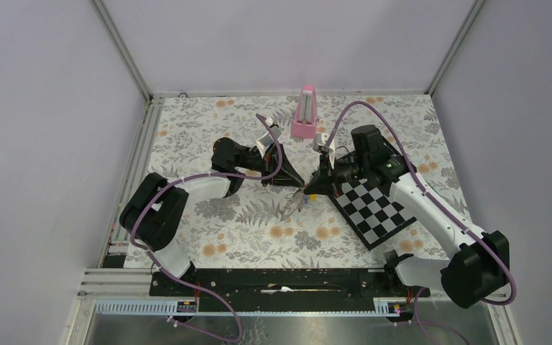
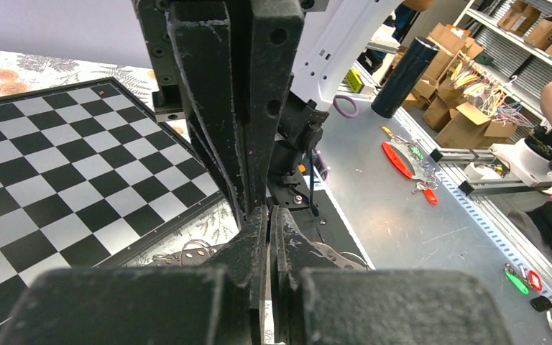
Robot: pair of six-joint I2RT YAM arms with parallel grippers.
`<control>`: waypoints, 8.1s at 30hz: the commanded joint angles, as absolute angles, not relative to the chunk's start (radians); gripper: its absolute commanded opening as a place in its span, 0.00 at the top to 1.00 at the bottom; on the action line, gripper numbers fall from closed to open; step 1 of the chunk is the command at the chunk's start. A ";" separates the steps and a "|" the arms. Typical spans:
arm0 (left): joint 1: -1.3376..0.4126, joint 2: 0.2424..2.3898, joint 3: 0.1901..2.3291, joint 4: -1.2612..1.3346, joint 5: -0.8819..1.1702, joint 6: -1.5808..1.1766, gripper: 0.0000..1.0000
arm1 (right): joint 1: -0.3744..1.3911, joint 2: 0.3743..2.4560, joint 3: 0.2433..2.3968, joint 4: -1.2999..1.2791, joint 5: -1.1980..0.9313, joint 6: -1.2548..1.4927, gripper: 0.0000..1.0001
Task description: Put the keys on the keyring
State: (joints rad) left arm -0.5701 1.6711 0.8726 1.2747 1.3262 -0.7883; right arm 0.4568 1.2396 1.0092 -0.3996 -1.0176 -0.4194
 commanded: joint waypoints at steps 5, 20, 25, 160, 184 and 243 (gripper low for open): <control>-0.577 1.644 0.873 1.454 1.309 -0.862 1.00 | 0.456 1.244 1.004 -0.356 -1.033 -0.395 0.78; -0.571 1.581 0.810 1.339 1.229 -0.775 1.00 | 0.438 1.154 1.105 -0.502 -0.947 -0.519 0.62; -0.571 1.585 0.811 1.341 1.217 -0.778 1.00 | 0.439 1.177 1.093 -0.451 -0.990 -0.468 0.60; -0.586 1.565 0.760 1.421 1.086 -0.883 1.00 | 0.456 1.221 1.195 -0.518 -0.991 -0.445 0.62; -0.585 1.568 0.756 1.433 1.088 -0.887 1.00 | 0.456 1.223 1.152 -0.485 -1.019 -0.422 0.76; -0.627 1.511 0.960 0.525 1.205 -0.158 0.80 | 0.569 1.322 1.323 -0.797 -0.704 -0.573 1.00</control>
